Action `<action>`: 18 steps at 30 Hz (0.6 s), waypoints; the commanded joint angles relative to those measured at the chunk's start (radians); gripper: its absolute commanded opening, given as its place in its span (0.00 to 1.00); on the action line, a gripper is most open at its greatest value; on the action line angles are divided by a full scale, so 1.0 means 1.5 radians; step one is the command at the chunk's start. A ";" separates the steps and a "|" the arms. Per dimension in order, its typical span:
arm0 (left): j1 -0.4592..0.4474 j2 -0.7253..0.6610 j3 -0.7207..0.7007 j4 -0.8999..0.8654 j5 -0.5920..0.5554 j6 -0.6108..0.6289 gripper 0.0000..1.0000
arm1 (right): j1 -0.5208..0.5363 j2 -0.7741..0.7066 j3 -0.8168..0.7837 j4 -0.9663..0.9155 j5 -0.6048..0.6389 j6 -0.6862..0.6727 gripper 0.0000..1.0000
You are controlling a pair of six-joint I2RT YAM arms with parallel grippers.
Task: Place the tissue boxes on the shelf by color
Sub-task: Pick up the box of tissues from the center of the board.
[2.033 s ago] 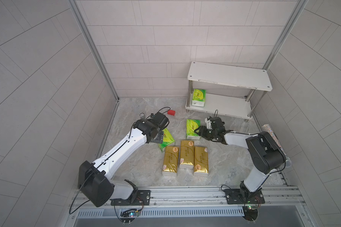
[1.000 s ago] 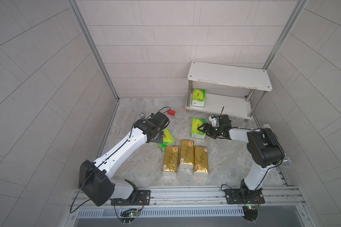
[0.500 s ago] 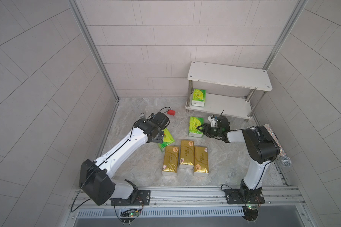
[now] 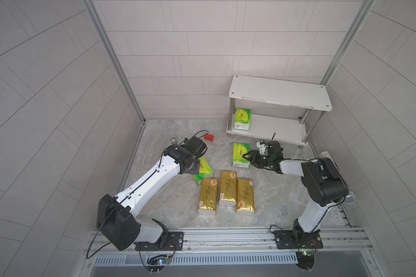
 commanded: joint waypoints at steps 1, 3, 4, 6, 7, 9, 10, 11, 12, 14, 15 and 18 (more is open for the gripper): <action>0.006 -0.004 -0.005 -0.001 -0.008 -0.003 1.00 | -0.010 -0.054 0.001 -0.027 0.007 -0.016 0.58; 0.010 -0.004 -0.004 0.000 -0.008 0.000 1.00 | -0.015 -0.066 0.002 -0.042 0.007 -0.023 0.58; 0.011 -0.004 -0.005 -0.001 -0.007 0.002 1.00 | -0.017 -0.073 0.004 -0.052 0.007 -0.026 0.57; 0.014 -0.004 -0.003 0.000 -0.007 0.005 1.00 | -0.022 -0.083 0.007 -0.077 0.012 -0.036 0.58; 0.016 -0.004 -0.002 0.000 -0.007 0.008 1.00 | -0.025 -0.090 0.010 -0.098 0.020 -0.040 0.58; 0.020 -0.004 0.001 -0.001 -0.008 0.011 1.00 | -0.030 -0.105 0.007 -0.117 0.031 -0.047 0.58; 0.022 -0.005 0.002 -0.002 -0.008 0.013 1.00 | -0.035 -0.114 0.005 -0.123 0.034 -0.049 0.58; 0.024 -0.005 0.003 -0.002 -0.008 0.014 1.00 | -0.040 -0.122 0.005 -0.132 0.035 -0.051 0.58; 0.027 -0.006 0.003 -0.002 -0.007 0.014 1.00 | -0.046 -0.128 0.004 -0.140 0.034 -0.052 0.58; 0.033 -0.007 0.003 -0.002 -0.006 0.016 1.00 | -0.064 -0.141 0.009 -0.157 0.029 -0.057 0.58; 0.035 -0.007 0.003 0.000 -0.004 0.016 1.00 | -0.071 -0.146 0.012 -0.163 0.028 -0.059 0.58; 0.039 -0.003 0.008 0.000 -0.001 0.019 1.00 | -0.090 -0.155 0.033 -0.196 0.022 -0.076 0.58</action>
